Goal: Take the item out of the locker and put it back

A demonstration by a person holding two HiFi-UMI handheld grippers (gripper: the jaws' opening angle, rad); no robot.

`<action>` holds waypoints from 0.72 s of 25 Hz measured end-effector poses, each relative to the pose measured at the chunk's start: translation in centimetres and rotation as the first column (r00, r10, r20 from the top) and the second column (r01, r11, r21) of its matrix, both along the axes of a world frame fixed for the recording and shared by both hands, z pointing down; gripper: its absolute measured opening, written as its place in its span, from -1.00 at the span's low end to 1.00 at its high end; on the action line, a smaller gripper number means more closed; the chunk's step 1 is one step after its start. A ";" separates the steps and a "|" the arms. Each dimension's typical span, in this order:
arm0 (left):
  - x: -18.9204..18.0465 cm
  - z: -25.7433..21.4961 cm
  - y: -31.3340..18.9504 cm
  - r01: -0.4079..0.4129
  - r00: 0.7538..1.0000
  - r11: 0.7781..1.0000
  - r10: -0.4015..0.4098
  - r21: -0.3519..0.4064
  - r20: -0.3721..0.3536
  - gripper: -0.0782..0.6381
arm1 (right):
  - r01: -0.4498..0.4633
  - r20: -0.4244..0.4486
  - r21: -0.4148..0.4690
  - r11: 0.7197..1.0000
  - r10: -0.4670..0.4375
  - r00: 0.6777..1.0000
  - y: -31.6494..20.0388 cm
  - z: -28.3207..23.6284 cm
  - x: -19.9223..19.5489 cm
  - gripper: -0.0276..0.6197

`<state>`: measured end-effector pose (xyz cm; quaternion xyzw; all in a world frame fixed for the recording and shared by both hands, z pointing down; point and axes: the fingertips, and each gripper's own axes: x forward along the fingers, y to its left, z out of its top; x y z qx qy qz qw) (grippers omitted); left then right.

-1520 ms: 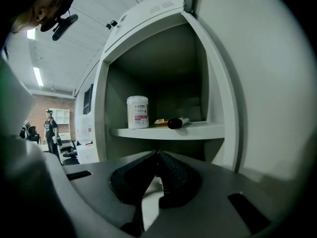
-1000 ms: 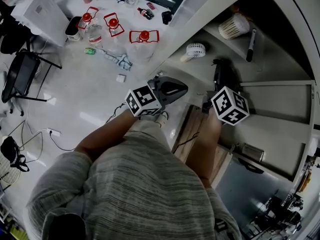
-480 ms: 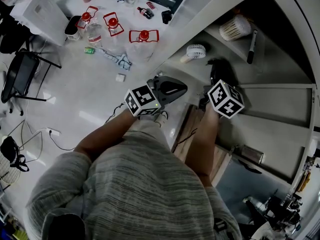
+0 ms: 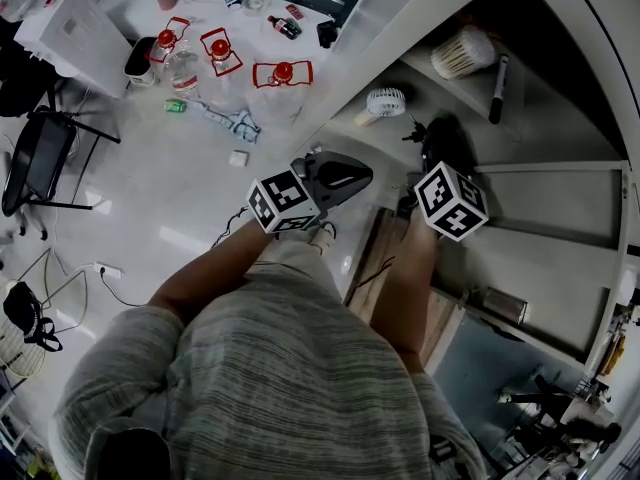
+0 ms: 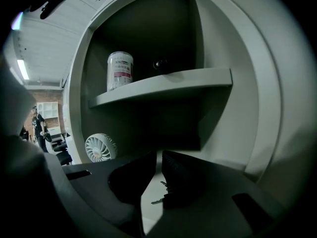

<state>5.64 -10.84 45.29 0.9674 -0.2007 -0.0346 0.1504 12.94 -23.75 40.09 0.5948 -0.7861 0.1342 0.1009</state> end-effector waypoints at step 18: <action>-1.2 -3.0 0.5 0.002 1.000 0.998 -0.002 0.061 -0.014 -0.76 | 0.082 0.032 0.176 0.981 -0.089 0.996 5.6 -5.9 -1.8 -0.82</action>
